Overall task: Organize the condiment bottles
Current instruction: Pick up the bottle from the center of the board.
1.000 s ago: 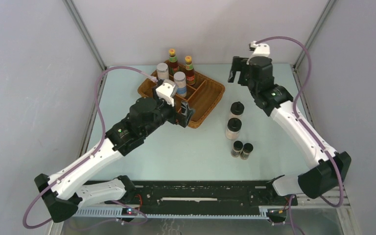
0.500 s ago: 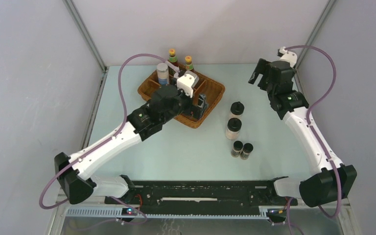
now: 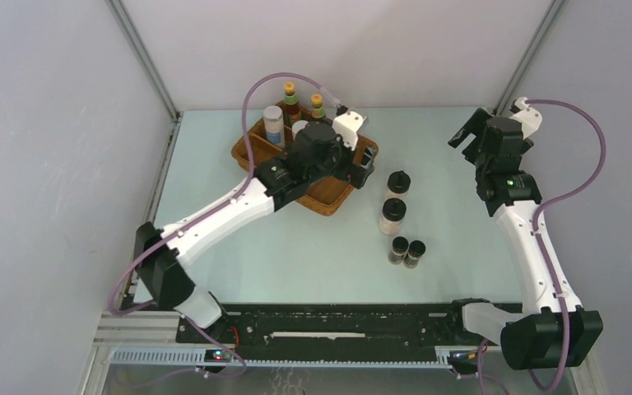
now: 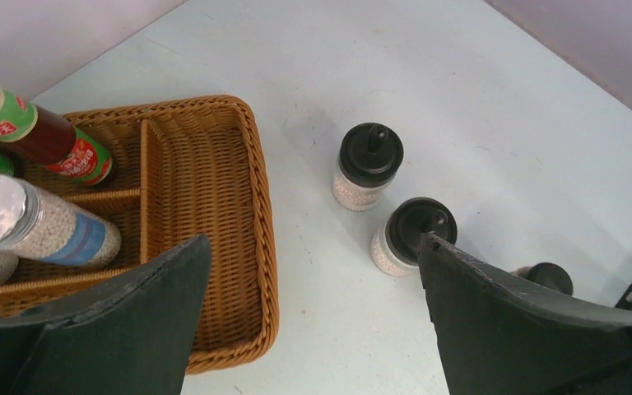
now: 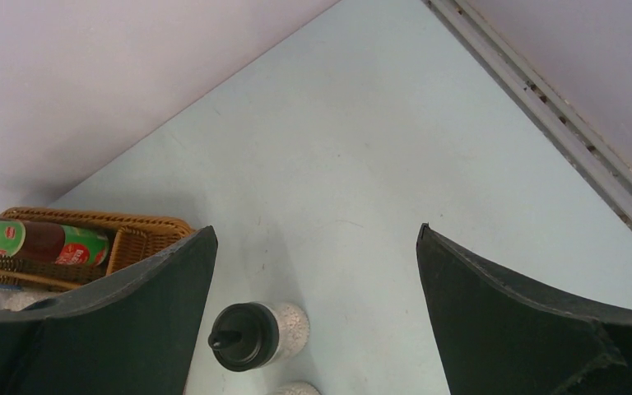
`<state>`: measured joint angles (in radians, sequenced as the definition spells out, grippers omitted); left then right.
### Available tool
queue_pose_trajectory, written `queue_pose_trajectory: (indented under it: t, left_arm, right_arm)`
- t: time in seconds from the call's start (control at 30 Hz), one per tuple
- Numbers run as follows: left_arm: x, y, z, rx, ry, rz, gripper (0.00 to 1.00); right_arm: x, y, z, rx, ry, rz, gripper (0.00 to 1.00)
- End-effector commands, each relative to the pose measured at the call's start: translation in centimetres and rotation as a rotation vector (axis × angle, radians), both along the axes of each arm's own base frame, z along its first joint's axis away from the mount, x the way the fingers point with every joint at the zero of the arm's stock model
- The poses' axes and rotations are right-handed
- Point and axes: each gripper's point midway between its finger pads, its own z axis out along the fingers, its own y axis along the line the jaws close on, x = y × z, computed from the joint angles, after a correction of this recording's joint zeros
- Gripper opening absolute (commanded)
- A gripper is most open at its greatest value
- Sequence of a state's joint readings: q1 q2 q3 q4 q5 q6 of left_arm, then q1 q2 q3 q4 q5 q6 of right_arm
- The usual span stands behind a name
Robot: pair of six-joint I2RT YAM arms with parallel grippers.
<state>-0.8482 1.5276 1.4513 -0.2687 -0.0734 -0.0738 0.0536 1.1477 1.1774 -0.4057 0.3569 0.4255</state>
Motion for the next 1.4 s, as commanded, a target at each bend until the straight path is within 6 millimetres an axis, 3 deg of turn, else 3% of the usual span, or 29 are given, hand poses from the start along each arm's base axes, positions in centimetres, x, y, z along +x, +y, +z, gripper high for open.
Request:
queue_pose_trajectory:
  t: [0.0, 0.2, 0.6, 1.37]
  left_arm:
    - [1.3, -2.0, 1.6, 0.017, -0.038, -0.035, 1.00]
    - [3.5, -3.8, -1.4, 0.109, 0.011, -0.028, 1.00]
    - [4.9, -7.6, -3.7, 0.099, 0.079, -0.080, 1.00]
    - [1.5, -12.1, -7.9, 0.149, 0.197, -0.313, 1.00]
  right_arm:
    - [0.1, -0.4, 0.3, 0.051, -0.043, -0.032, 1.00]
    - [-0.2, -0.8, 0.3, 0.057, -0.043, -0.046, 1.00]
    - [-0.6, -1.2, -0.2, 0.070, -0.041, -0.058, 1.00]
    - [-0.6, -1.0, -0.3, 0.081, -0.044, -0.054, 1.00]
